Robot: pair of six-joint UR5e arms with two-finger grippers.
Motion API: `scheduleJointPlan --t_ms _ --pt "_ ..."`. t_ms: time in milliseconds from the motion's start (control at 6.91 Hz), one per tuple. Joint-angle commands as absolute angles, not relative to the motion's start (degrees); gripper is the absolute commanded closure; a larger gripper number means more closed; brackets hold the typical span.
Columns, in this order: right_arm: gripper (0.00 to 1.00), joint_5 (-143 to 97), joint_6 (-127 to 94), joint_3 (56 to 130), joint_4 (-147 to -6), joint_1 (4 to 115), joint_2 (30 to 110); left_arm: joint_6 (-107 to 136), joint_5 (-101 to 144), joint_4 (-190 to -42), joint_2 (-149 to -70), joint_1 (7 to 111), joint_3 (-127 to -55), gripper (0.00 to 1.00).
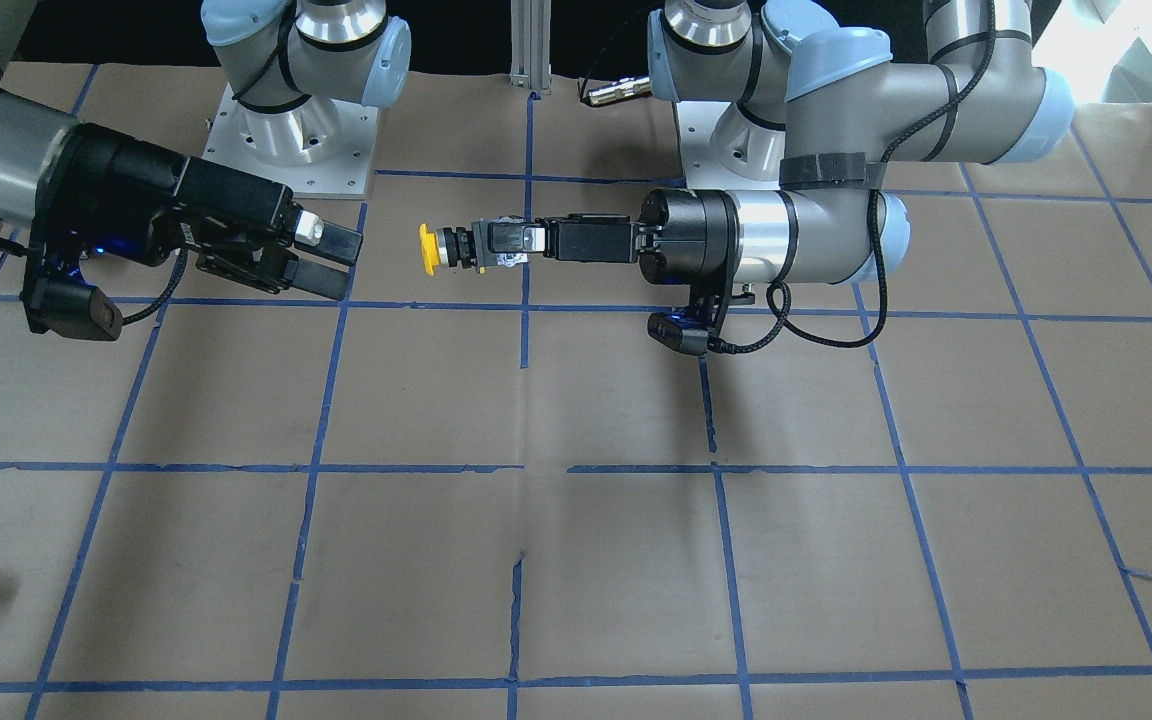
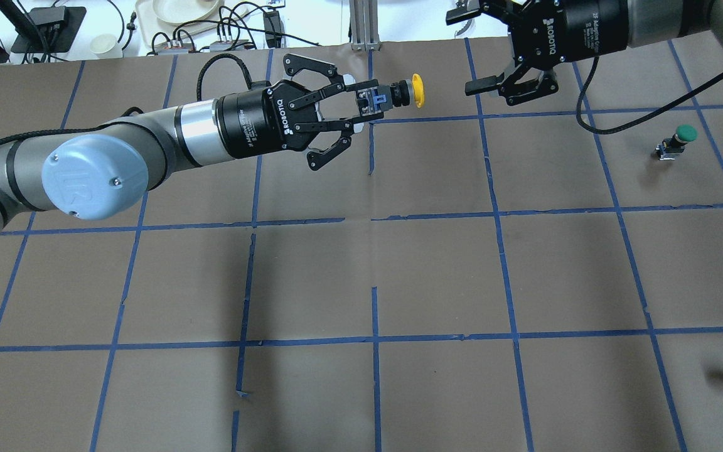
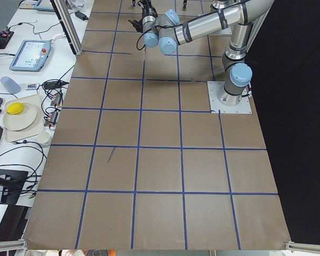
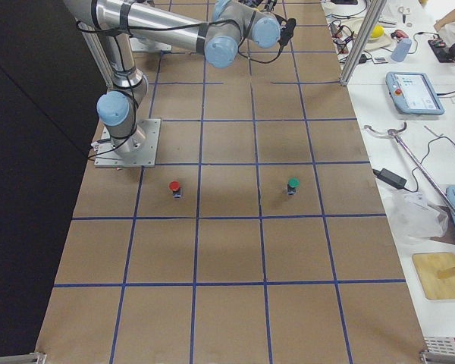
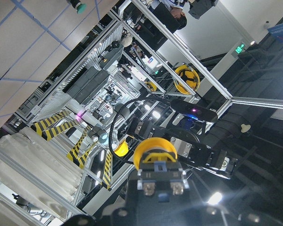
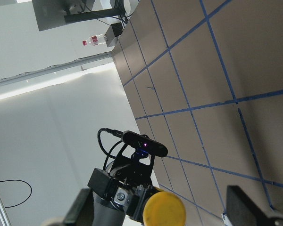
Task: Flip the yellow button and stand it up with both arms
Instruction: 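Hold the button with the left gripper while the right gripper grasps its yellow cap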
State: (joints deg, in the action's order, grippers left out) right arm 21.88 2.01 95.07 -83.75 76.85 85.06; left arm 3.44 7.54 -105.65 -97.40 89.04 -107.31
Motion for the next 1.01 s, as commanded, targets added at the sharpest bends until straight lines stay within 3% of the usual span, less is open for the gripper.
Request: scheduleJointPlan --t_ms 0,868 --pt "0.00 20.30 3.08 99.65 -87.10 76.81 85.60 3.69 8.00 -105.38 -97.12 89.56 -107.58 0.99" --pt "0.04 16.00 2.29 100.72 -86.40 78.84 86.40 3.17 8.00 -105.20 -97.20 89.47 -107.75 0.98"
